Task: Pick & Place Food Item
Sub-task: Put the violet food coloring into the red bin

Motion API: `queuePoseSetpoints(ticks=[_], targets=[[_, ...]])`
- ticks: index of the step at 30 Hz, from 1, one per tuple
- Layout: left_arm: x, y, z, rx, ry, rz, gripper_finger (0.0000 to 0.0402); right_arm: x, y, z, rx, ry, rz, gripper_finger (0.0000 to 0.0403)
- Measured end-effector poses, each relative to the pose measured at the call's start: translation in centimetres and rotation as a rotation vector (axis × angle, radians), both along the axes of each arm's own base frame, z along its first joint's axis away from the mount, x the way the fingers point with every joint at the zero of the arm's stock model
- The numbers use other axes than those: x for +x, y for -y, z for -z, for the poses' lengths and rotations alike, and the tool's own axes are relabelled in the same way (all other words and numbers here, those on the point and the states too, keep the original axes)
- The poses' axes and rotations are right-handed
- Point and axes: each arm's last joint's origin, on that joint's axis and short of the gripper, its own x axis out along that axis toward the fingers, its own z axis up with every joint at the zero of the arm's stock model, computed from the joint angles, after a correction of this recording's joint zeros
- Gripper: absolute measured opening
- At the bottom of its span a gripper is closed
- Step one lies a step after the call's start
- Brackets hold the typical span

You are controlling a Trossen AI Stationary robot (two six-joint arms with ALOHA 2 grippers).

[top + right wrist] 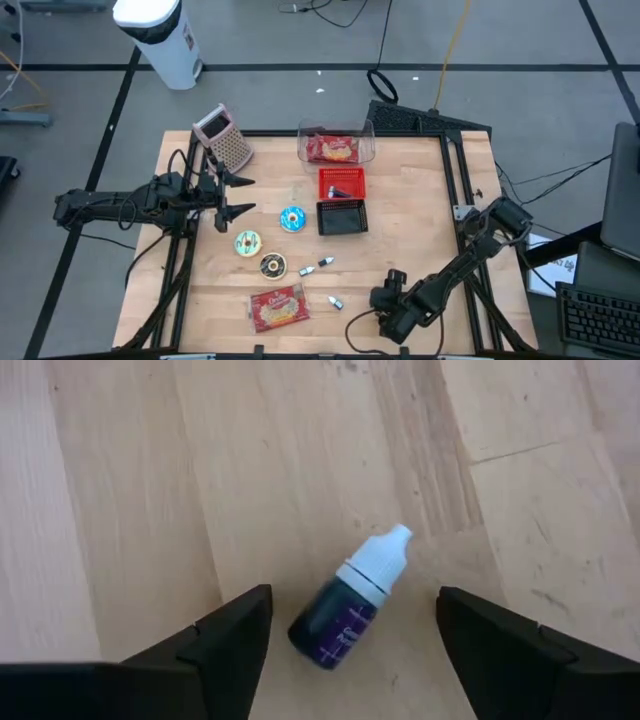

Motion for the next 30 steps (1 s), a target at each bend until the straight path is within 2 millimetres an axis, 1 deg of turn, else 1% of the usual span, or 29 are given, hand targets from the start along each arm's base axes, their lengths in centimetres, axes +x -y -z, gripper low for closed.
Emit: queuePoseSetpoints(ticks=[6, 17, 22, 26, 30], targets=[[0.0, 0.0, 0.0, 0.0, 0.0, 0.0, 0.031, 0.4, 0.6, 0.1, 0.0, -0.003, 0.034, 0.023], [0.0, 0.0, 0.0, 0.0, 0.0, 0.0, 0.031, 0.9, 1.2, 0.2, -0.002, -0.004, 0.058, 0.0116], [0.0, 0.0, 0.0, 0.0, 0.0, 0.0, 0.031, 1.1, 1.5, 0.2, -0.003, -0.005, 0.065, 0.0076], [0.0, 0.0, 0.0, 0.0, 0.0, 0.0, 0.031, 1.4, 1.8, 0.2, -0.014, -0.007, 0.047, 0.0063], [0.0, 0.0, 0.0, 0.0, 0.0, 0.0, 0.031, 1.8, 2.1, 0.2, -0.013, 0.0, 0.042, 0.0075]])
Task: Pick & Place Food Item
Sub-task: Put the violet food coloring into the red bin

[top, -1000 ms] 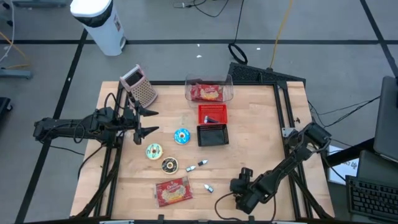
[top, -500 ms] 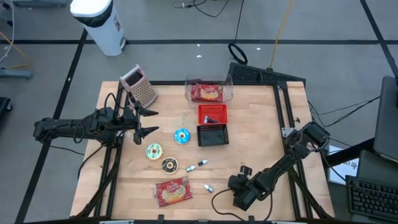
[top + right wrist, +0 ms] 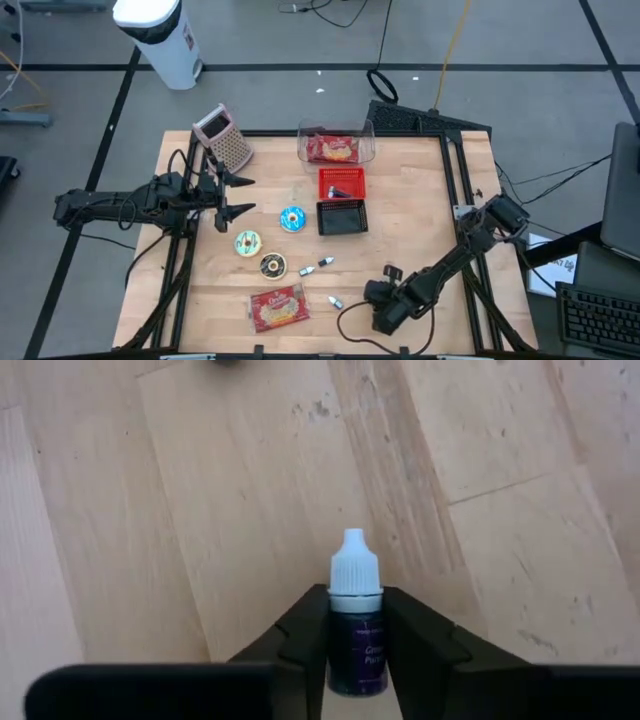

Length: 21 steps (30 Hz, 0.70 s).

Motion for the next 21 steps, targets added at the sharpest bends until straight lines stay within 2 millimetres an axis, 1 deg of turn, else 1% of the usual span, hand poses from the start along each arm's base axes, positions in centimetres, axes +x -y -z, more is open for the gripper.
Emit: queuePoseSetpoints(ticks=[5, 10, 15, 18, 21], targets=[[0.0, 0.0, 0.0, 0.0, 0.0, 0.0, 0.031, 1.0, 0.6, 0.0, 0.02, 0.035, 0.025, 0.0078], [0.0, 0.0, 0.0, 0.0, 0.0, 0.0, 0.031, 2.2, 1.4, -0.1, 0.016, 0.089, 0.001, 0.0064], [0.0, 0.0, 0.0, 0.0, 0.0, 0.0, 0.031, 3.5, 2.0, -0.5, 0.036, 0.162, -0.027, 0.0069], [0.0, 0.0, 0.0, 0.0, 0.0, 0.0, 0.031, 3.9, 2.5, -1.2, 0.036, 0.191, -0.045, 0.007], [0.0, 0.0, 0.0, 0.0, 0.0, 0.0, 0.031, 4.1, 3.1, -2.4, 0.027, 0.223, -0.068, 0.0065]])
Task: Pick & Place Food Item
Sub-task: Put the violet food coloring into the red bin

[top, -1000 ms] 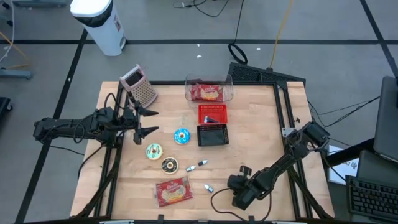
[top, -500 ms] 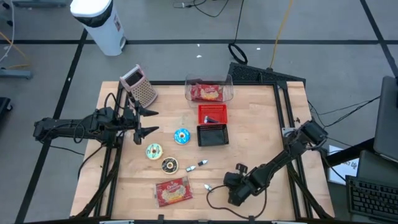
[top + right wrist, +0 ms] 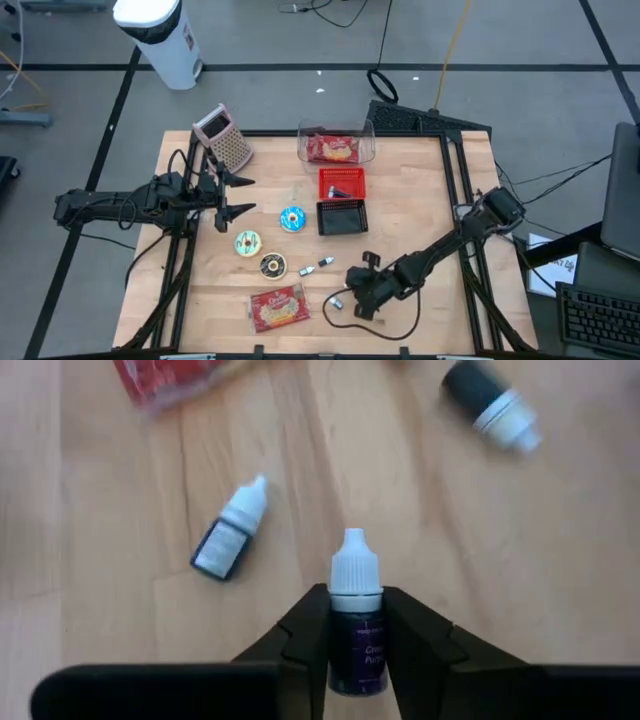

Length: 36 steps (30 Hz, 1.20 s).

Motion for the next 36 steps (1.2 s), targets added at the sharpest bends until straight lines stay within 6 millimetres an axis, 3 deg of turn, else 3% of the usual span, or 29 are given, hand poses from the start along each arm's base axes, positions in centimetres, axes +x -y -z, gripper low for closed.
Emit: queuePoseSetpoints(ticks=[8, 15, 23, 36], targets=[[0.0, 0.0, 0.0, 0.0, 0.0, 0.0, 0.031, -0.2, 2.2, -4.2, -0.173, 0.189, 0.008, 0.0068], [0.0, 0.0, 0.0, 0.0, 0.0, 0.0, 0.031, -1.2, 5.7, -4.5, -0.248, 0.384, 0.025, 0.0063], [0.0, 0.0, 0.0, 0.0, 0.0, 0.0, 0.031, -2.0, 11.5, -4.3, -0.275, 0.629, 0.075, 0.0067], [0.0, 0.0, 0.0, 0.0, 0.0, 0.0, 0.031, -1.9, 22.3, -3.8, -0.265, 0.538, 0.24, 0.0068]])
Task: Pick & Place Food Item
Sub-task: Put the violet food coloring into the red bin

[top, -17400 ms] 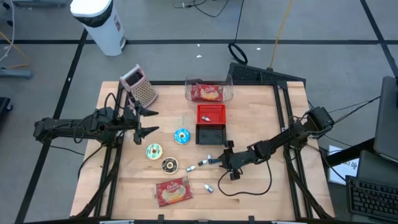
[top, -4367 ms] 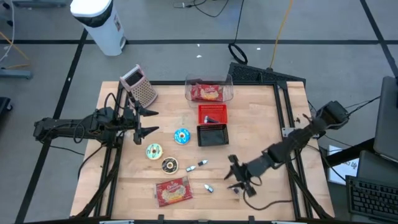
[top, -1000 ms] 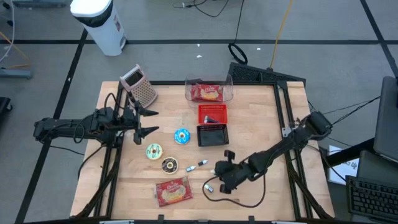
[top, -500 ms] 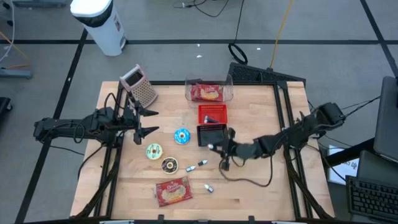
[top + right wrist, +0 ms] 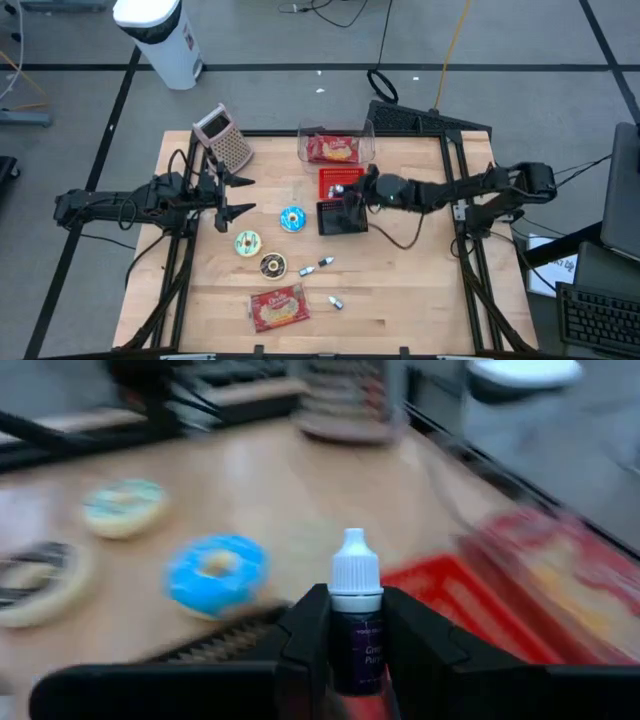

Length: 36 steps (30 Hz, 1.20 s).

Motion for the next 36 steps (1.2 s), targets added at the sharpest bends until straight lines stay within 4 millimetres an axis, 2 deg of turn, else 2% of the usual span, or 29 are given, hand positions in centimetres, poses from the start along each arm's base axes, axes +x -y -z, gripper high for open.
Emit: queuePoseSetpoints(ticks=[4, 9, 17, 25, 36], targets=[[0.0, 0.0, 0.0, 0.0, 0.0, 0.0, 0.031, -0.8, 2.2, 0.9, 0.02, -0.097, 0.08, 0.0069], [0.0, 0.0, 0.0, 0.0, 0.0, 0.0, 0.031, -1.4, 3.4, 1.4, 0.069, -0.143, 0.143, 0.0069], [0.0, 0.0, 0.0, 0.0, 0.0, 0.0, 0.031, -1.3, 3.4, 1.7, 0.075, -0.144, 0.148, 0.007], [0.0, 0.0, 0.0, 0.0, 0.0, 0.0, 0.031, 0.1, 3.9, 3.0, 0.072, -0.103, 0.097, 0.007], [0.0, 0.0, 0.0, 0.0, 0.0, 0.0, 0.031, 0.1, 3.8, 3.2, 0.078, -0.13, 0.101, 0.007]])
